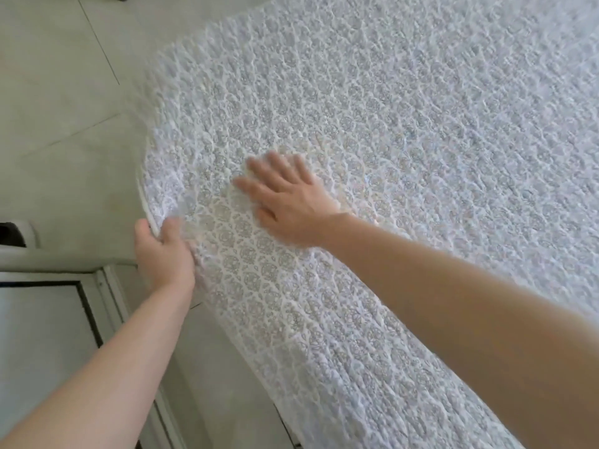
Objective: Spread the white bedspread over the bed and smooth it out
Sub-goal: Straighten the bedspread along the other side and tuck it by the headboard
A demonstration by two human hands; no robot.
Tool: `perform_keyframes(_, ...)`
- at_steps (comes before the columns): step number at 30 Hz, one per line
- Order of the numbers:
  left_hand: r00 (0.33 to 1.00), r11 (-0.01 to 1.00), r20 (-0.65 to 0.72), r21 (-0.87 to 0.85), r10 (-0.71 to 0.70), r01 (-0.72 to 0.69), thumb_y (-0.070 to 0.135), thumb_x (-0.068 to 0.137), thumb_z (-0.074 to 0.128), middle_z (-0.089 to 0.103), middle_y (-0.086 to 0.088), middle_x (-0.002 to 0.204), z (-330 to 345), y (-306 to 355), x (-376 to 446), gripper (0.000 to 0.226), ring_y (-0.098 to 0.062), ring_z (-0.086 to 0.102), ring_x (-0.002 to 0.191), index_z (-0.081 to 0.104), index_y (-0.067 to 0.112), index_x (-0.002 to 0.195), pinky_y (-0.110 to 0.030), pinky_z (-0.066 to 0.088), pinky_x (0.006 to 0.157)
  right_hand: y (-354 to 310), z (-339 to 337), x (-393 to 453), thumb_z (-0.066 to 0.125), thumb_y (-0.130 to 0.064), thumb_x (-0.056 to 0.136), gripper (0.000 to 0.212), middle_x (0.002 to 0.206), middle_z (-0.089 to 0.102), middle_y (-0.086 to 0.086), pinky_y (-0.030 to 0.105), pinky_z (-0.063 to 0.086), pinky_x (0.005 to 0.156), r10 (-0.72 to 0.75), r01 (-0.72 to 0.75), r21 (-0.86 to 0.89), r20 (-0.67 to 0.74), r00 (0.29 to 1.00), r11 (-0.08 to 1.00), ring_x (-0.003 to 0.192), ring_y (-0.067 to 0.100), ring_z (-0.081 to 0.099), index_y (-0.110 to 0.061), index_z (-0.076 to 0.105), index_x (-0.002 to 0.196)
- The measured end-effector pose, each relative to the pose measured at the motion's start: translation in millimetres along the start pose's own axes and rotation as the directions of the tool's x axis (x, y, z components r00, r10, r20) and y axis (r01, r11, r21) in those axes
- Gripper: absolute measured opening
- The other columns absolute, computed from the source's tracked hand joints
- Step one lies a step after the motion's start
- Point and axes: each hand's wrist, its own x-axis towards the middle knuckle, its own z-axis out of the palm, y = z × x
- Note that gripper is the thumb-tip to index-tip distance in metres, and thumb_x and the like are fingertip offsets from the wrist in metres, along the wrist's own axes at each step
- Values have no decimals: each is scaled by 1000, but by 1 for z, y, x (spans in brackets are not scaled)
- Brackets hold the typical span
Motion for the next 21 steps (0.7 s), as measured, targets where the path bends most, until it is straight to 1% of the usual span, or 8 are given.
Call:
perform_keyframes(2,986,985,5,-51,-167,167,40,94,54,65,-12,105,11,0,21,36,-29,62,94,58,10,114,-32,47,79,7,-11,24,18,-47,103,56,165,5,0,57,0,120,-13,13,-8,-21,1000,1000,151,28,-3,-33,5,155)
perform_keyframes(4,975,963,79,-155,-208,219,41,89,63,64,-11,112,20,17,43,38,-26,61,102,58,11,113,-33,47,86,31,-24,48,20,-41,103,58,165,0,4,60,7,119,287,-290,-22,-90,954,957,151,32,-2,-26,2,156)
perform_keyframes(9,989,995,129,-80,68,-58,18,86,70,49,4,127,18,48,76,50,1,56,85,47,19,130,2,42,67,84,-37,65,19,-45,101,64,163,-10,13,65,3,115,796,-792,84,-21,605,604,147,45,-6,-23,-6,156)
perform_keyframes(12,997,997,24,8,75,-75,11,95,60,49,3,122,21,39,74,39,-8,62,82,49,20,130,-8,49,63,53,-26,64,17,-41,101,59,163,-10,12,72,2,111,661,-662,-10,-41,749,749,145,51,-7,-30,-4,155)
perform_keyframes(14,996,986,12,147,-83,81,5,94,55,50,-9,133,31,40,74,48,-27,63,103,45,19,139,-22,50,83,24,-19,55,20,-41,102,55,165,-3,6,71,4,113,332,-333,-13,-57,941,943,146,47,-5,-35,5,155)
perform_keyframes(16,982,921,-26,344,-186,183,4,93,54,34,-13,151,38,60,63,61,-38,44,130,34,19,149,-40,38,105,13,-20,29,21,-45,103,54,165,7,2,60,4,119,-16,17,-32,24,1000,999,150,35,1,-35,12,155)
perform_keyframes(18,991,883,21,452,130,-126,10,96,51,31,-8,156,45,84,50,61,-35,35,138,30,19,153,-48,32,111,31,-24,5,24,-42,104,54,164,15,3,52,9,122,-28,26,-67,-38,999,997,151,26,8,-27,17,155)
perform_keyframes(21,695,609,459,347,553,-713,28,103,39,25,-2,163,66,104,13,55,-27,19,151,25,22,156,-50,14,123,85,-26,-41,22,-42,104,60,165,6,7,52,8,122,519,-523,10,-139,844,853,151,30,1,-18,8,157)
